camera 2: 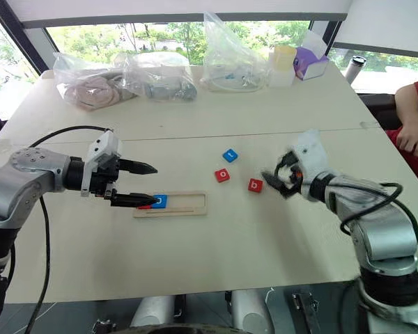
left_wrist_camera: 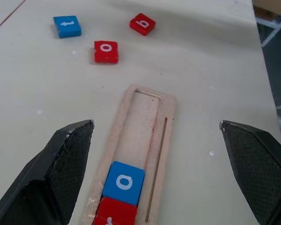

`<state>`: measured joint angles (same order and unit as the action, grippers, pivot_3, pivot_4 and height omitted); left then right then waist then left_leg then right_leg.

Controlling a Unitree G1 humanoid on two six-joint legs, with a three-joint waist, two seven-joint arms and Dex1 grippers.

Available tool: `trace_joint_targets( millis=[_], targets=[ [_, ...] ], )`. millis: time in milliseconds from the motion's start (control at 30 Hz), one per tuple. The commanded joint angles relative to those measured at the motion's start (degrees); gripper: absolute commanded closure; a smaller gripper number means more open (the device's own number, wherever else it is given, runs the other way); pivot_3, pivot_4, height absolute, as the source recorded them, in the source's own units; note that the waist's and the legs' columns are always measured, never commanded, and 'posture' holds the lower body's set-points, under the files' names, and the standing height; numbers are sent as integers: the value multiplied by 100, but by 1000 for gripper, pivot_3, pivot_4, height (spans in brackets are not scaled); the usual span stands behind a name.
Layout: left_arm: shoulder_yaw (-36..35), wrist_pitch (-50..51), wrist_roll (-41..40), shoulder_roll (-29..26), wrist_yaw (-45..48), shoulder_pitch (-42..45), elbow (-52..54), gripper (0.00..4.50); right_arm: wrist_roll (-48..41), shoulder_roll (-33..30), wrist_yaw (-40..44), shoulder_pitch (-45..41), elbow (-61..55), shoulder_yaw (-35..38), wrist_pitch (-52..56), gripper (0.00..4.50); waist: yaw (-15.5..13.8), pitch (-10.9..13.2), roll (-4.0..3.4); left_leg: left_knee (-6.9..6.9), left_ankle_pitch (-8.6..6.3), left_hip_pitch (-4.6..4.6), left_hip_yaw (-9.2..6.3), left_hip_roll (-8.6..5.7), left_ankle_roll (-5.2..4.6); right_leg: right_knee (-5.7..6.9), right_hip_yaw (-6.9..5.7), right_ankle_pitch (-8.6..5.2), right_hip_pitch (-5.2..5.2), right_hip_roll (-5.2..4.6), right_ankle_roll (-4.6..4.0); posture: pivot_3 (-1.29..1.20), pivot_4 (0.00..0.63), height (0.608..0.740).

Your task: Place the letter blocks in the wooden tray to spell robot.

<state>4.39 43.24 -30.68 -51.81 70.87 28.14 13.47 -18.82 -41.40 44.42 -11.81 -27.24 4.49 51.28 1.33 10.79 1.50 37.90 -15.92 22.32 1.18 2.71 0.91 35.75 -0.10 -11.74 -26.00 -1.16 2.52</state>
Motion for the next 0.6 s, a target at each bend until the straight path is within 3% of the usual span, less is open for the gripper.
trace_joint_targets(
  millis=[33,300,600],
  targets=[
    [-8,-3,-64,-52,4,12,298,0,22,-85,985,-97,1060,-342,-1521,52,27,4,-1,0,-1,1,1,2,-3,1,10,0,-1,8,0,0,150,740],
    [-239,93,-152,-202,-213,-428,597,0,563,111,1380,-797,2952,-939,-3112,52,120,9,8,10,-1,0,5,3,-3,35,85,2,-18,54,-2,0,150,740],
    [-366,121,-196,-239,-442,-665,726,0,690,359,1592,-1357,4126,-1001,-3707,52,112,9,8,16,0,-1,22,0,-2,38,115,4,-20,57,-1,0,150,740]
  ],
)
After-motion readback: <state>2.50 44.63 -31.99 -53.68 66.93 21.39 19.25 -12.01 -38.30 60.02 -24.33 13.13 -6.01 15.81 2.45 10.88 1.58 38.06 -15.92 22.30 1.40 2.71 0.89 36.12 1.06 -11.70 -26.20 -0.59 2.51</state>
